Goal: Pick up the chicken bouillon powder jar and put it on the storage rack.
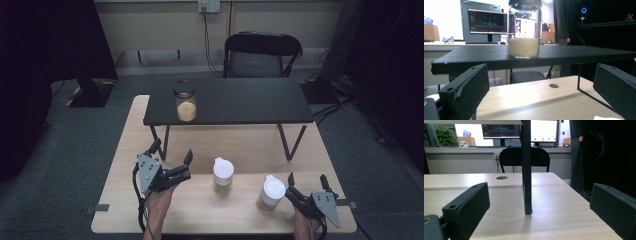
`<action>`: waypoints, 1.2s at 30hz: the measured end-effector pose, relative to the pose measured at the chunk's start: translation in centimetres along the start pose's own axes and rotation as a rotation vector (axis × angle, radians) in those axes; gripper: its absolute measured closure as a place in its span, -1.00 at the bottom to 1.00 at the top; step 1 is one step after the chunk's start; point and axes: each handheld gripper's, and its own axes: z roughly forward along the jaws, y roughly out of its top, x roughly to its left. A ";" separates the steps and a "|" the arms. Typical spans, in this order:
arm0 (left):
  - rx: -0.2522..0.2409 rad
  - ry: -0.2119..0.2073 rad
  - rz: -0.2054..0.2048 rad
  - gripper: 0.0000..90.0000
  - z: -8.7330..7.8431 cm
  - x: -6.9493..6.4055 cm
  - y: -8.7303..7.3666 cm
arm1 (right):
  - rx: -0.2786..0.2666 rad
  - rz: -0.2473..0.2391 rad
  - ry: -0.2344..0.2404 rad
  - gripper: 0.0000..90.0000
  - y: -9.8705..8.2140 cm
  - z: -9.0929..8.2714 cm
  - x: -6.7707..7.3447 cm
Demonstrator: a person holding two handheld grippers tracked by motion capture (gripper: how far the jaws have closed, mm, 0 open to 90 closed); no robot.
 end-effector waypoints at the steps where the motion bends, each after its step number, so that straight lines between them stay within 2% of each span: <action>1: -0.002 0.001 0.000 -1.00 -0.1 0.0 -0.2 | 0.000 0.000 0.000 -0.96 0.0 0.0 0.0; 8: 0.020 0.000 0.007 -1.00 -0.3 0.0 -2.0 | 0.000 0.000 -0.001 -0.96 0.0 0.0 0.0; 19: 0.040 0.015 -0.006 -1.00 -0.7 0.2 -4.2 | 0.000 -0.001 -0.002 -0.96 0.0 0.0 0.0; 29: 0.072 0.003 -0.027 -0.99 -1.1 0.7 -6.2 | 0.000 -0.001 -0.005 -0.96 0.0 0.0 0.0; 36: 0.073 0.017 -0.004 -0.99 -1.1 0.6 -7.2 | 0.000 0.000 -0.005 -0.96 0.0 0.0 0.0</action>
